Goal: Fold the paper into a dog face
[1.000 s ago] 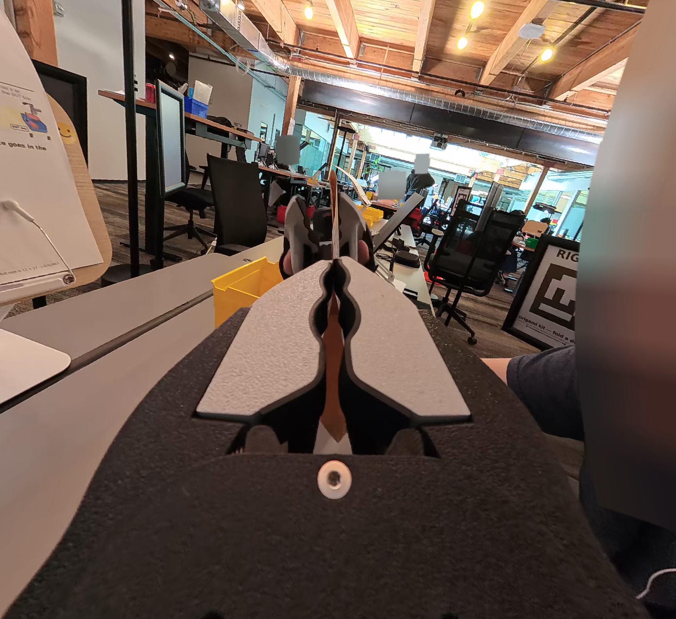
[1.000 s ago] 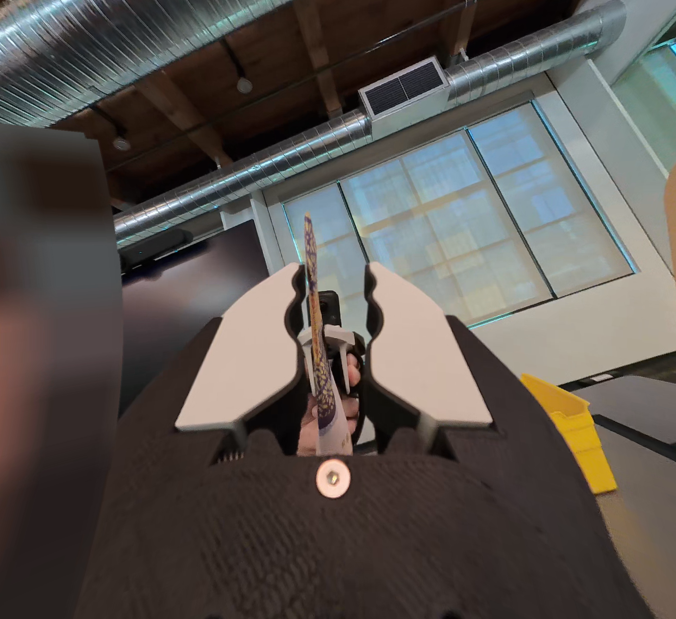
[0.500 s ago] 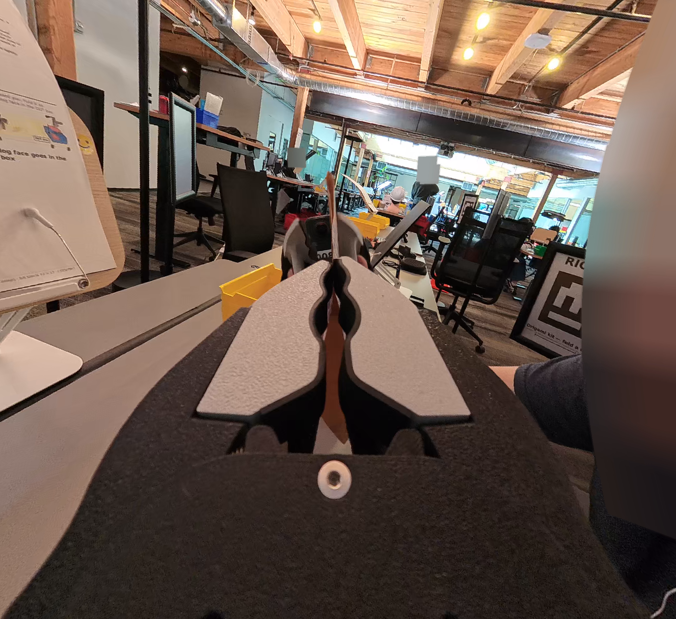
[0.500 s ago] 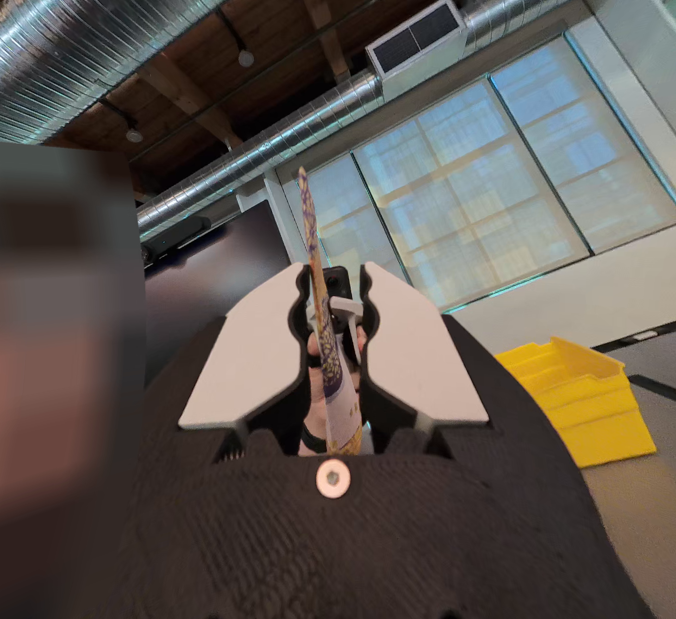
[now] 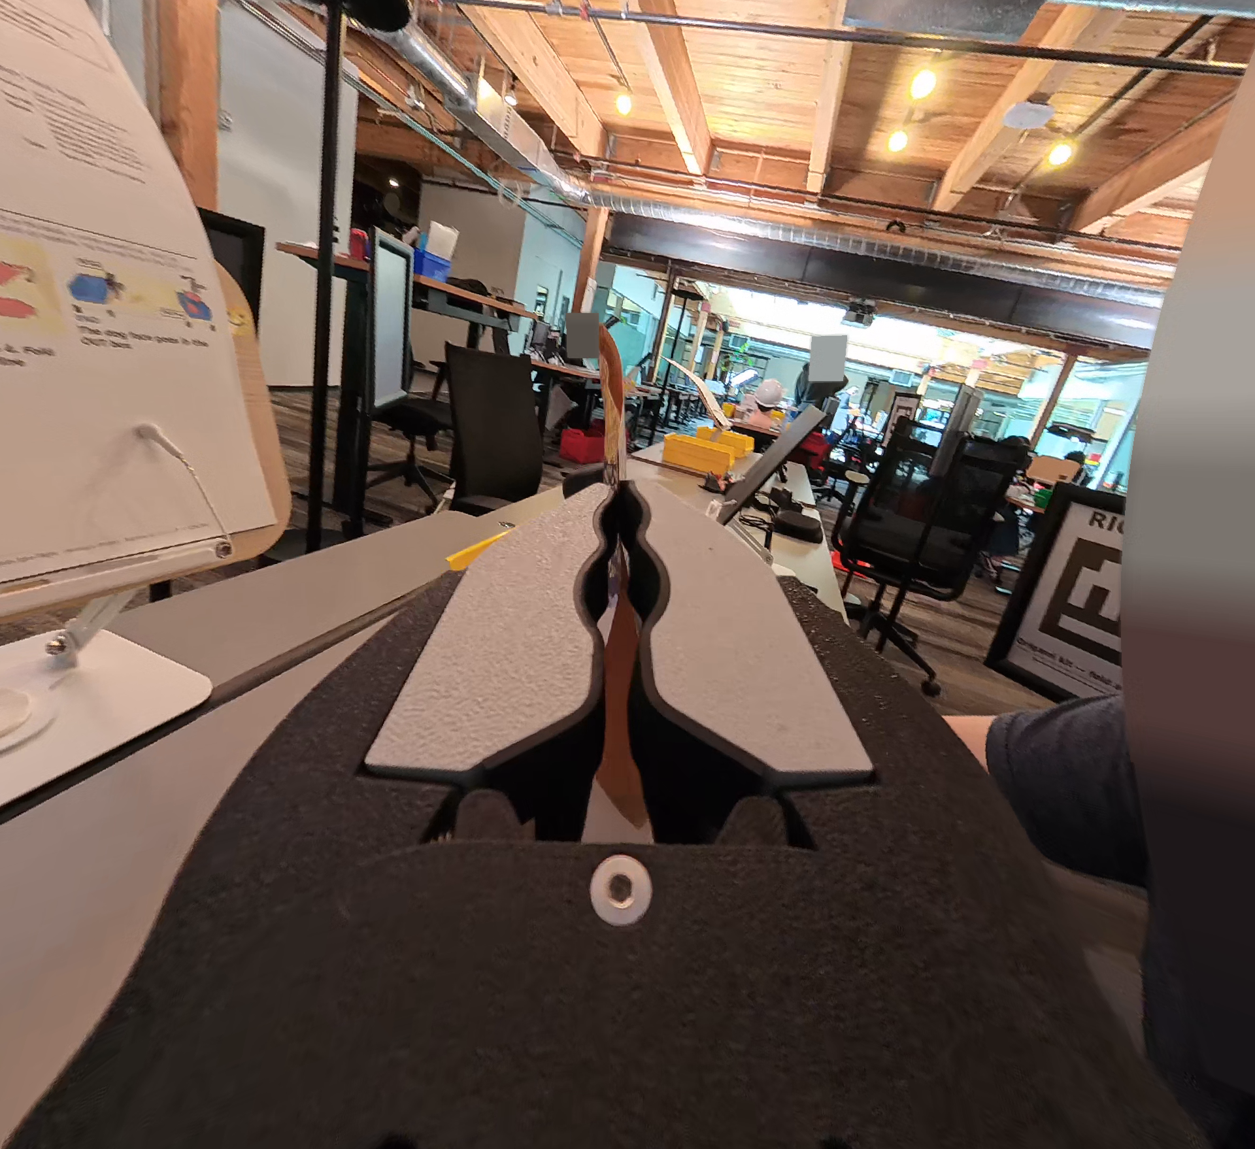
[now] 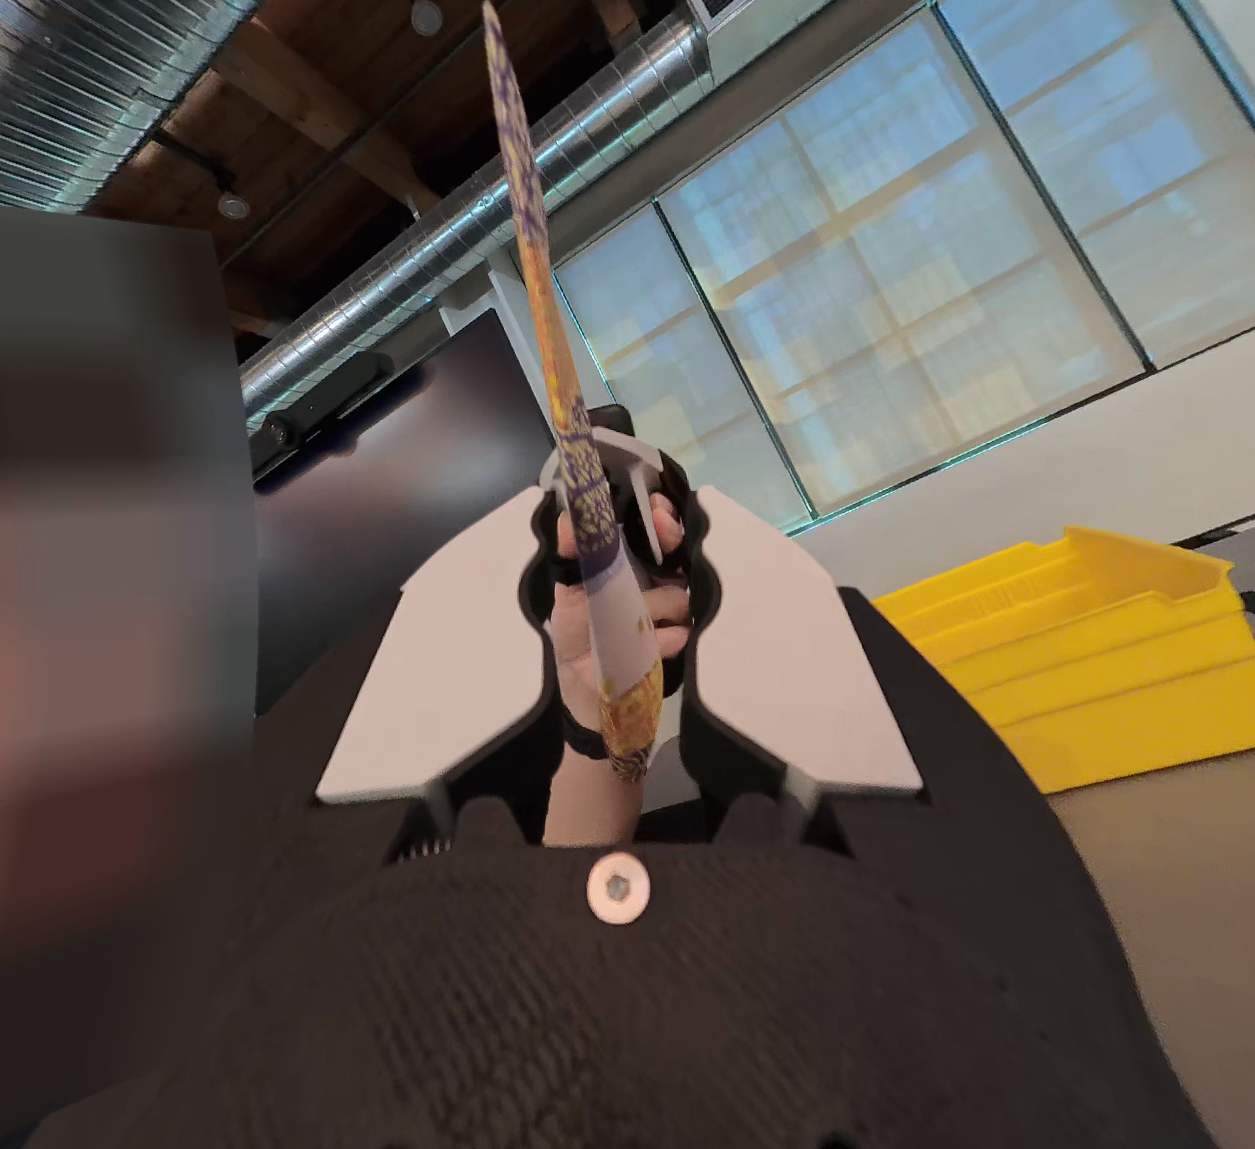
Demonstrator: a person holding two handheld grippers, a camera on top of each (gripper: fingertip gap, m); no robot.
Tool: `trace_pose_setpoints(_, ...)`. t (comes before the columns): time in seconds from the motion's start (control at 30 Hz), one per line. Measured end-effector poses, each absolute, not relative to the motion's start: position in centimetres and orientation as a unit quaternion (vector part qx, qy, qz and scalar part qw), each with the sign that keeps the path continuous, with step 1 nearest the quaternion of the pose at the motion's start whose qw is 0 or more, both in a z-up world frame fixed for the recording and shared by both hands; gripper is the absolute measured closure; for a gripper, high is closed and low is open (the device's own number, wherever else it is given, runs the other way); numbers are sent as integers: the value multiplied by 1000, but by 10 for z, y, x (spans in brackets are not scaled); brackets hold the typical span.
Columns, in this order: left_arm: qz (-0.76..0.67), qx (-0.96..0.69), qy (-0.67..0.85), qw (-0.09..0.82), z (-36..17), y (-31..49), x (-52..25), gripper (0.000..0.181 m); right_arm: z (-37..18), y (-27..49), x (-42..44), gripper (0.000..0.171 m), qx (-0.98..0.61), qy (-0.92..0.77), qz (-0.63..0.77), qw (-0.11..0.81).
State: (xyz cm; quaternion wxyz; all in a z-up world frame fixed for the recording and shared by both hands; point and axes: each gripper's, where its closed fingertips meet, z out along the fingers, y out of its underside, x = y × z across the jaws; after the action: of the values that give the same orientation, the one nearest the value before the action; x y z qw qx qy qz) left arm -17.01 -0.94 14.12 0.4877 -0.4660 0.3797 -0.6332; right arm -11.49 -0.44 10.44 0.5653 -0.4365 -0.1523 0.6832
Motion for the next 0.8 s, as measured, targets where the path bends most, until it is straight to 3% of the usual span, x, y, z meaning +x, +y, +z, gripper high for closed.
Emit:
trace_pose_setpoints(0.27, -628, -472, 372, 495, 141, -4, -172, 181, 97, -9, -125, 170, -429, -161, 689, 562)
trace_pose_setpoints(0.4, -627, -472, 369, 498, 142, -3, -173, 181, 94, -6, -126, 154, -438, -153, 688, 559)
trace_pose_setpoints(0.5, -625, -474, 368, 500, 142, -1, -174, 181, 89, -5, -131, 170, -453, -155, 686, 548)
trace_pose_setpoints(0.63, -625, -476, 368, 498, 140, -1, -172, 181, 88, -3, -129, 170, -455, -148, 684, 551)
trace_pose_setpoints(0.73, -626, -476, 370, 495, 139, -2, -171, 181, 87, -2, -129, 160, -455, -142, 693, 541)
trace_pose_setpoints(0.8, -625, -477, 369, 496, 138, -1, -170, 181, 84, -3, -133, 170, -461, -153, 697, 528)
